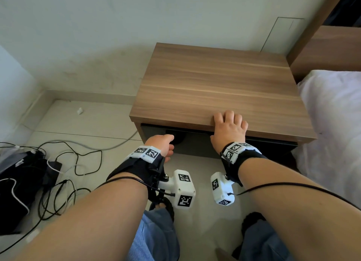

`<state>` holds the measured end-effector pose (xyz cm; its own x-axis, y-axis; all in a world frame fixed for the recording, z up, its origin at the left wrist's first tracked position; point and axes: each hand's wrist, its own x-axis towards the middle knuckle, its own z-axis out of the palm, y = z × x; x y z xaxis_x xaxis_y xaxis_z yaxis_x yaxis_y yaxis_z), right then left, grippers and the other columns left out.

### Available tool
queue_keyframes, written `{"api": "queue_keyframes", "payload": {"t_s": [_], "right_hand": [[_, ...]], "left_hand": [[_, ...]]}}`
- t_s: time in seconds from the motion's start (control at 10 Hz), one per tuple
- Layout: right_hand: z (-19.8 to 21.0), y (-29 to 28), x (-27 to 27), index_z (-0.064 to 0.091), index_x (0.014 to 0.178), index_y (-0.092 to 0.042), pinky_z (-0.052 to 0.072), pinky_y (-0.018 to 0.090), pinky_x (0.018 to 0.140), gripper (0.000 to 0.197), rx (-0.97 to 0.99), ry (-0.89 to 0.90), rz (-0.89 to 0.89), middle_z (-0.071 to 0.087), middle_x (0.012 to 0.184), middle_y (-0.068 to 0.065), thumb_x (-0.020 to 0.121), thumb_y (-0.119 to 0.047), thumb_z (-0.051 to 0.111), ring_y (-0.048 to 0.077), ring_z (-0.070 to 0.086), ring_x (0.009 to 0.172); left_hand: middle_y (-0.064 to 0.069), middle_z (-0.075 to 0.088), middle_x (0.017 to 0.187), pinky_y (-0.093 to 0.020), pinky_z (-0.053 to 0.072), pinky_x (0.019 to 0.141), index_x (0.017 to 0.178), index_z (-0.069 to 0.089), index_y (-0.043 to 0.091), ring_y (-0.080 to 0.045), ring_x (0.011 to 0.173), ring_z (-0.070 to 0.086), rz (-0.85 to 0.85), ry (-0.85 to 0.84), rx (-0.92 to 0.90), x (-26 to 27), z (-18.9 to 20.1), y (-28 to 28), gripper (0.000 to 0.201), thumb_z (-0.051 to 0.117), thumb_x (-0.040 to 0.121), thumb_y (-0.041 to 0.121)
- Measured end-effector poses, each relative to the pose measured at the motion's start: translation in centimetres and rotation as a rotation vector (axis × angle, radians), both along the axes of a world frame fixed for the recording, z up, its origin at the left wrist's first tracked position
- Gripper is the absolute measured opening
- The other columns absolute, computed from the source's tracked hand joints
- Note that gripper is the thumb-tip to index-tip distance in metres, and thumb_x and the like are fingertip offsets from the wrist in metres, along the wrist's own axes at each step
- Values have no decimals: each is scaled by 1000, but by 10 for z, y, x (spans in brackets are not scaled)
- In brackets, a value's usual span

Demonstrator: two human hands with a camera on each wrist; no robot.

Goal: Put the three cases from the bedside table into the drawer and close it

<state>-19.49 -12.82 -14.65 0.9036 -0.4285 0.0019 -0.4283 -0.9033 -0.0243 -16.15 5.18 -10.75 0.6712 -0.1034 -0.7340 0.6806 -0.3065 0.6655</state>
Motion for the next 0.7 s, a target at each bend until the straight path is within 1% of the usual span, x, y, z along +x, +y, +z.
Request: {"api": "queue_keyframes", "payload": {"t_s": [0.1, 0.2, 0.3, 0.4, 0.5, 0.6, 0.7], "right_hand": [[0, -1, 8, 43, 119, -17, 33, 41, 93, 53, -10, -12, -30, 43, 118, 10, 70, -10, 64, 31, 40, 105], [0, 0, 14, 43, 118, -15, 33, 42, 91, 55, -15, -11, -39, 44, 117, 11, 67, -7, 62, 32, 41, 104], [2, -1, 15, 41, 120, -14, 34, 42, 91, 58, -32, 21, -25, 43, 117, 12, 66, -7, 62, 32, 41, 104], [10, -2, 15, 40, 121, -16, 34, 42, 92, 59, -20, 49, -17, 43, 118, 11, 67, -8, 62, 32, 42, 104], [19, -3, 11, 38, 126, -18, 35, 41, 95, 65, 3, 121, 5, 41, 122, 9, 70, -24, 70, 30, 41, 110], [31, -3, 7, 40, 129, -20, 34, 40, 98, 65, 41, 146, 25, 41, 126, 7, 72, -34, 69, 29, 40, 116], [43, -3, 2, 43, 132, -20, 36, 40, 102, 64, 177, 118, -37, 44, 133, 7, 76, -40, 65, 28, 39, 125]], "left_hand": [[-12, 62, 113, -37, 47, 92, 133, 46, 12, -23, 98, 58, -1, 13, -15, 6, -2, -2, 46, 47, 91, 30], [-13, 62, 118, -36, 46, 90, 133, 47, 11, -23, 98, 57, 9, 11, -18, 14, -6, -3, 46, 46, 92, 31], [-9, 60, 107, -35, 45, 87, 131, 48, 10, -23, 96, 57, 16, 13, -23, 18, -5, -4, 44, 45, 92, 31], [-8, 61, 105, -35, 45, 86, 131, 49, 11, -23, 95, 57, 14, 2, -22, 18, -5, -5, 44, 46, 92, 31], [-6, 62, 95, -34, 44, 82, 128, 51, 10, -21, 85, 58, 21, -13, -25, 16, 0, -5, 42, 47, 92, 31], [-6, 62, 97, -34, 44, 83, 130, 49, 10, -21, 87, 58, 20, -47, -48, 15, 13, -3, 43, 46, 92, 31], [-8, 60, 105, -36, 47, 89, 132, 48, 9, -23, 95, 58, 21, -101, -44, 13, 28, -1, 46, 45, 92, 31]]}}
